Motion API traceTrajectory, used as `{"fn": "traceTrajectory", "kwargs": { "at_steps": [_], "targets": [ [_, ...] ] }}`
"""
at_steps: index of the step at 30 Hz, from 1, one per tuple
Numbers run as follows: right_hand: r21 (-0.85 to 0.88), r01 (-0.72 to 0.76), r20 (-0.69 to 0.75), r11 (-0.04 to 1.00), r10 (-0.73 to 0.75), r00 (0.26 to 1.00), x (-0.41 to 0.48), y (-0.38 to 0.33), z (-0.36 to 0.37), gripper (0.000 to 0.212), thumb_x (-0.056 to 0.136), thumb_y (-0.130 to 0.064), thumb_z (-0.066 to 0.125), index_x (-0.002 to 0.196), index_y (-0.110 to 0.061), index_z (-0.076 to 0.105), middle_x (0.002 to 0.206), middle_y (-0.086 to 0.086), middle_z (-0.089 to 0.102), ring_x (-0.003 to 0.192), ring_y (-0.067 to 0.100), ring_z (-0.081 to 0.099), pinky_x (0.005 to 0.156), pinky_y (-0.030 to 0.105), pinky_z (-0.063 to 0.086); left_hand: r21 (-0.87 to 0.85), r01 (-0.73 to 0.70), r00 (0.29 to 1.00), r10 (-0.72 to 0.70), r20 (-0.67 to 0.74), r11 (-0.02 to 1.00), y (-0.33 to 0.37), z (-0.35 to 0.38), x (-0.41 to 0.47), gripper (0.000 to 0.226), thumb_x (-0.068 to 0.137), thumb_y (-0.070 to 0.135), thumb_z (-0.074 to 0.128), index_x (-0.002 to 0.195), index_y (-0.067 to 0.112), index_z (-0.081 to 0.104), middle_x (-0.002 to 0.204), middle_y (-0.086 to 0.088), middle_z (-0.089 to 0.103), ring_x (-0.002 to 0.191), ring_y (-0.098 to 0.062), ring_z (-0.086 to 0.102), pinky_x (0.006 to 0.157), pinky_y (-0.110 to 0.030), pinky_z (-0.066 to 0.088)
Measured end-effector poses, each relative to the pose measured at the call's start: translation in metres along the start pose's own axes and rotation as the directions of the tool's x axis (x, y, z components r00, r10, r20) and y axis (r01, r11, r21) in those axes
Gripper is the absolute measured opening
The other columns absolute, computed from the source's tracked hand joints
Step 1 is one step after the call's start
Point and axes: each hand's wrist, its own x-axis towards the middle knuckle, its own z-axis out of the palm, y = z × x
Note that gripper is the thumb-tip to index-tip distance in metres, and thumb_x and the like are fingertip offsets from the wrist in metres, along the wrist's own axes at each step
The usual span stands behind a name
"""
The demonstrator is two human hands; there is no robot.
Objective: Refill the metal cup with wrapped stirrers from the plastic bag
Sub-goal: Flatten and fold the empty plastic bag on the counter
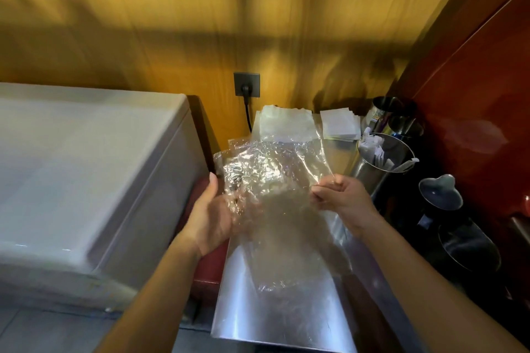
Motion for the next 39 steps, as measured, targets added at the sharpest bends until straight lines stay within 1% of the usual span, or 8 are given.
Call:
{"fn": "traceTrajectory", "kwargs": {
  "at_steps": [3, 6, 11, 17, 21, 23, 29, 39],
  "targets": [
    [0.051, -0.027, -0.085, 0.998, 0.031, 0.996, 0.0, 0.004, 0.0, 0.009, 0.075, 0.009, 0.064, 0.075, 0.002, 0.058, 0.051, -0.001, 0.067, 0.047, 0.008, 0.062, 0.047, 0.018, 0.052, 0.143, 0.041, 0.989, -0.02, -0.146, 0.989, -0.009, 0.012, 0.004, 0.067, 0.068, 0.064, 0.052, 0.1, 0.006, 0.065, 0.093, -0.019, 0.073, 0.088, -0.032, 0.069, 0.085, -0.046, 0.051],
    [0.072, -0.025, -0.118, 0.997, 0.033, 0.992, -0.002, 0.005, 0.0, 0.013, 0.074, 0.013, 0.063, 0.077, 0.002, 0.058, 0.055, 0.0, 0.066, 0.048, 0.009, 0.062, 0.048, 0.017, 0.052, 0.413, 0.006, 0.964, 0.105, -0.244, 0.911, -0.014, 0.018, 0.006, 0.039, 0.068, 0.036, 0.072, 0.091, 0.005, 0.069, 0.086, -0.015, 0.073, 0.07, -0.021, 0.071, 0.064, -0.03, 0.058],
    [0.044, -0.026, -0.117, 0.999, 0.031, 0.993, -0.003, 0.006, -0.001, 0.02, 0.073, 0.013, 0.064, 0.076, -0.005, 0.057, 0.072, 0.01, 0.061, 0.064, 0.02, 0.058, 0.055, 0.02, 0.052, 0.406, -0.108, 0.943, 0.223, -0.247, 0.908, -0.017, 0.015, 0.008, 0.008, 0.078, -0.001, 0.066, 0.074, 0.005, 0.071, 0.068, -0.007, 0.072, 0.061, -0.014, 0.068, 0.06, -0.027, 0.059],
    [0.082, -0.062, -0.006, 0.995, 0.063, 0.998, -0.003, 0.011, -0.006, 0.01, 0.078, 0.004, 0.062, 0.088, 0.003, 0.06, 0.061, -0.001, 0.071, 0.057, 0.012, 0.066, 0.051, 0.021, 0.054, 0.314, -0.147, 0.941, 0.231, -0.249, 0.938, -0.017, 0.009, 0.006, 0.035, 0.088, -0.002, 0.051, 0.069, 0.018, 0.071, 0.072, -0.006, 0.073, 0.066, -0.018, 0.069, 0.058, -0.033, 0.059],
    [0.09, -0.061, 0.013, 0.994, 0.06, 0.998, -0.004, 0.013, -0.009, 0.013, 0.077, 0.013, 0.058, 0.081, 0.001, 0.061, 0.059, 0.003, 0.071, 0.052, 0.012, 0.066, 0.053, 0.021, 0.055, 0.225, -0.139, 0.948, 0.195, -0.251, 0.964, -0.018, 0.009, 0.006, 0.014, 0.069, 0.013, 0.074, 0.079, 0.013, 0.064, 0.074, -0.009, 0.071, 0.068, -0.023, 0.067, 0.061, -0.036, 0.059],
    [0.092, -0.054, 0.023, 0.994, 0.052, 0.998, -0.004, 0.012, -0.009, 0.014, 0.077, 0.013, 0.058, 0.079, -0.001, 0.061, 0.058, 0.003, 0.071, 0.053, 0.012, 0.066, 0.053, 0.021, 0.055, 0.298, -0.079, 0.956, 0.157, -0.248, 0.951, -0.02, 0.01, 0.005, 0.032, 0.057, 0.016, 0.08, 0.084, 0.008, 0.065, 0.073, -0.007, 0.07, 0.066, -0.019, 0.067, 0.062, -0.034, 0.059],
    [0.1, -0.102, 0.086, 0.99, 0.094, 0.992, -0.007, 0.01, -0.015, 0.012, 0.076, 0.008, 0.061, 0.083, -0.002, 0.064, 0.064, 0.003, 0.073, 0.059, 0.013, 0.069, 0.05, 0.019, 0.053, 0.327, -0.128, 0.93, 0.228, -0.289, 0.936, -0.02, 0.014, 0.006, 0.013, 0.072, -0.006, 0.068, 0.08, 0.004, 0.068, 0.059, 0.0, 0.068, 0.053, -0.01, 0.063, 0.053, -0.025, 0.056],
    [-0.099, -0.18, 0.059, 0.979, 0.186, 0.981, -0.01, 0.021, -0.027, 0.008, 0.075, 0.001, 0.067, 0.075, -0.007, 0.068, 0.05, -0.004, 0.065, 0.043, 0.003, 0.055, 0.043, 0.015, 0.041, 0.463, -0.157, 0.914, 0.306, -0.267, 0.873, -0.013, 0.017, 0.005, 0.01, 0.076, -0.002, 0.068, 0.074, 0.008, 0.069, 0.053, -0.002, 0.067, 0.036, -0.012, 0.052, 0.033, -0.018, 0.043]
  ]
}}
